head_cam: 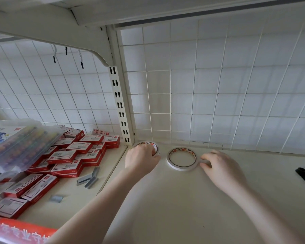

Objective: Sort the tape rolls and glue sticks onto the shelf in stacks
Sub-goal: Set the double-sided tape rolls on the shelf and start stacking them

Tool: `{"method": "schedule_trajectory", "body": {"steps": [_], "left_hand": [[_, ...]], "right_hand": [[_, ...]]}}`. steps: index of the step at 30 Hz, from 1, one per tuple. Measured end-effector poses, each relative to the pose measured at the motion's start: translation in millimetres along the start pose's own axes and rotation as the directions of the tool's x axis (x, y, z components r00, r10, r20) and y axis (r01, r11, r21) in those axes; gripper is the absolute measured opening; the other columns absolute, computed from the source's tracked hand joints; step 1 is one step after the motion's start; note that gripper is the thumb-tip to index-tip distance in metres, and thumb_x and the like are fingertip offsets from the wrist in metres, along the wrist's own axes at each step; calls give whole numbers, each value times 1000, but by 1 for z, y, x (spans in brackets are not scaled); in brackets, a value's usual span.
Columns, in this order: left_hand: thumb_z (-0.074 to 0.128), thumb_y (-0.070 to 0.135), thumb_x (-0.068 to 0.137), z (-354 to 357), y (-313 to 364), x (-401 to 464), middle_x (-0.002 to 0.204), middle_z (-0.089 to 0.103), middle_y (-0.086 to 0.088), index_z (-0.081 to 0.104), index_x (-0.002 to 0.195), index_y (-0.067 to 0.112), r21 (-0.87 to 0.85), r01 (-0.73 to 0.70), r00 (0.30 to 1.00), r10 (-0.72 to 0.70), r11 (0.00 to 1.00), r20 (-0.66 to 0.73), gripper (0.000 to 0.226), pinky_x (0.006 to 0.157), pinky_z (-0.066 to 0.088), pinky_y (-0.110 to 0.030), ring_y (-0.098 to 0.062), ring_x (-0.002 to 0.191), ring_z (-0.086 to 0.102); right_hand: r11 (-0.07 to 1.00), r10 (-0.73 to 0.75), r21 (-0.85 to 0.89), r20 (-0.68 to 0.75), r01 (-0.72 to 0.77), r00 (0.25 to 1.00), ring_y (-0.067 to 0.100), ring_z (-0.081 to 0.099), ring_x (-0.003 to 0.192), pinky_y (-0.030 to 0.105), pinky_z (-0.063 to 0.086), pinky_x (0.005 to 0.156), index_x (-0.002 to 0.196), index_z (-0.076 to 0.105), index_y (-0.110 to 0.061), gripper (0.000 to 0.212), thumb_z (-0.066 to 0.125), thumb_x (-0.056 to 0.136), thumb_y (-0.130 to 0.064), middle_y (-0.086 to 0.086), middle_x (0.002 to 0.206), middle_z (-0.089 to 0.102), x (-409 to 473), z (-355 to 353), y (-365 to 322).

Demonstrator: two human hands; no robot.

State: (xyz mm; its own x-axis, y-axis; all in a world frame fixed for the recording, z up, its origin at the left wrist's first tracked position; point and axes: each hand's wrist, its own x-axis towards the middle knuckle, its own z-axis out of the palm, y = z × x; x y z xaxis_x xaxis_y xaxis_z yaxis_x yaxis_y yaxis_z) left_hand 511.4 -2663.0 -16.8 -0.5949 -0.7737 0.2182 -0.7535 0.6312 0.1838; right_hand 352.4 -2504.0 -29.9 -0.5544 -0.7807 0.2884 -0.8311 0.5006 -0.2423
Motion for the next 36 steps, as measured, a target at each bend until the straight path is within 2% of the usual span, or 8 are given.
{"method": "schedule_trajectory", "body": {"steps": [9,18,20,22,24,27,29,36], "left_hand": [[61,39,83,-3,-5,2,84,61,-5,66,87,15,-73,-55,997,58,996,44,24,60,40,-30,-24,72,51],[57,32,80,-4,3,-4,79,62,-7,66,82,14,-34,-17,1000,17,999,-2,20,52,34,-28,-24,68,52],[55,33,82,-8,4,-9,85,62,-4,66,87,15,-28,-34,998,33,999,-44,22,54,34,-28,-22,75,54],[54,33,87,-14,4,-17,101,62,1,66,98,17,-46,-44,994,39,998,-102,23,64,39,-28,-21,93,56],[53,32,89,-19,2,-30,113,60,3,62,111,19,-49,-26,989,19,998,-145,27,75,43,-29,-20,106,53],[52,30,90,-23,6,-56,118,57,3,58,115,20,-29,29,985,-33,999,-171,27,74,41,-28,-19,110,51],[52,31,91,-24,12,-76,120,55,5,56,116,22,-33,57,984,-62,998,-168,28,70,37,-26,-17,109,50],[48,35,92,-22,38,-129,121,53,4,52,122,23,-69,46,995,-51,997,-84,33,78,40,-26,-15,110,48]], "right_hand": [[1000,5,10,16,-6,1000,20,52,106,30,43,81,105,64,-18,25,47,95,-34,-1,108,56,-3,-3,1],[999,23,-33,63,-21,998,23,52,108,31,45,82,109,62,-15,26,45,93,-27,2,114,59,1,-12,4],[997,18,-72,83,-12,996,25,54,106,31,44,78,103,61,-13,23,45,92,-24,4,114,59,0,-18,6],[993,4,-115,92,7,996,27,55,103,30,41,71,90,56,-13,15,43,91,-22,6,111,60,-4,-22,10],[991,-13,-135,88,24,996,26,55,104,31,41,72,93,57,-14,17,42,92,-22,5,111,59,-11,-26,18],[989,-43,-139,70,53,997,23,54,108,30,46,82,112,60,-18,27,42,93,-26,2,116,58,-26,-33,31],[988,-69,-137,66,77,995,22,54,109,30,47,84,113,60,-19,28,43,93,-28,1,116,57,-36,-38,40],[986,-48,-156,32,52,998,19,55,106,29,47,82,110,61,-22,27,44,92,-33,-2,113,58,-83,-60,66]]}}
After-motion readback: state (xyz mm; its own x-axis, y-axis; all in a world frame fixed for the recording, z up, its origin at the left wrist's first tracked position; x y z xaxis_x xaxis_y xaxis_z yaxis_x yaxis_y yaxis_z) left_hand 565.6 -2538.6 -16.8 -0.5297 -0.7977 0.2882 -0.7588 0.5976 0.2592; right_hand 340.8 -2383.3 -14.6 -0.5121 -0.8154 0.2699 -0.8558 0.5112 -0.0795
